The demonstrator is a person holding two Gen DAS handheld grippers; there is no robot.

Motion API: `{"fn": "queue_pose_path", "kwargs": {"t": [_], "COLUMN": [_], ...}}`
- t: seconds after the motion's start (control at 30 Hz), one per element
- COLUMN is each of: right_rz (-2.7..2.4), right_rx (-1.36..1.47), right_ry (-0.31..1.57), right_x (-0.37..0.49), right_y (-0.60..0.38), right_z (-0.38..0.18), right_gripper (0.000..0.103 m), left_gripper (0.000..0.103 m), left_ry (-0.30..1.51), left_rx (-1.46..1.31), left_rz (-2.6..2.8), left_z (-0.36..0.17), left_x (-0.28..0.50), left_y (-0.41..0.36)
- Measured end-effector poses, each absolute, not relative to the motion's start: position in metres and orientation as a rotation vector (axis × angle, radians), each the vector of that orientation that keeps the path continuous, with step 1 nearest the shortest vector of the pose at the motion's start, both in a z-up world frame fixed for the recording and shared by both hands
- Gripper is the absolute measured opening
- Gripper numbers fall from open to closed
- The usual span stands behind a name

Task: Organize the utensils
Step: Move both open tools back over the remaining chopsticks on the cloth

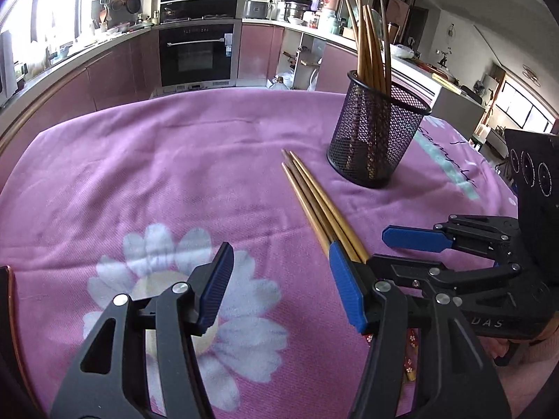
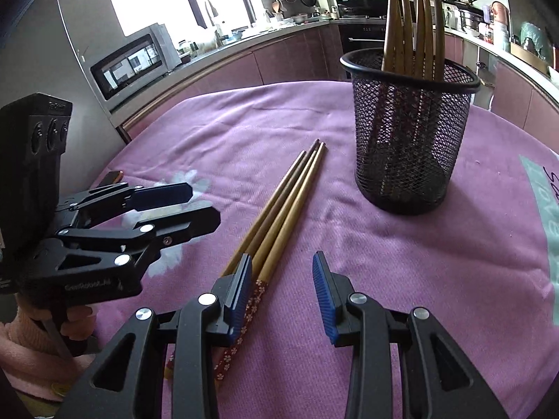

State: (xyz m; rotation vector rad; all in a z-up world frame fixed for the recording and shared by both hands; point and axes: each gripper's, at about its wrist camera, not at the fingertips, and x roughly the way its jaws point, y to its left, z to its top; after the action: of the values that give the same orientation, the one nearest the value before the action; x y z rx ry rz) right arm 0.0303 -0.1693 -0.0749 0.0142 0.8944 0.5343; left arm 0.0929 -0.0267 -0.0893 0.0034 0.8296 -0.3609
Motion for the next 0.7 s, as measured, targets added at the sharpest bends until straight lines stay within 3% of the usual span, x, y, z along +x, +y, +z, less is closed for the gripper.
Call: {"fn": "queue_pose_path", "kwargs": {"t": [0.43, 0.7], "right_rz": [0.514, 0.501], "right_rx": [-0.036, -0.030], "right_ry": [0.892, 0.898], "right_x": [0.032, 0.032], "right_y": [-0.164, -0.168], "right_z": [-0.076, -0.076], "right_gripper": [0.033, 0.027], "left_gripper": [0.057, 0.057], "left_ry": [0.849, 0.866], "left_rx": [0.025, 0.050], "left_rz": [-0.385, -0.393], "left_z": [-0.097, -0.103], "left_x": [0.094, 0.096], "left_y": [-0.036, -0.045]}}
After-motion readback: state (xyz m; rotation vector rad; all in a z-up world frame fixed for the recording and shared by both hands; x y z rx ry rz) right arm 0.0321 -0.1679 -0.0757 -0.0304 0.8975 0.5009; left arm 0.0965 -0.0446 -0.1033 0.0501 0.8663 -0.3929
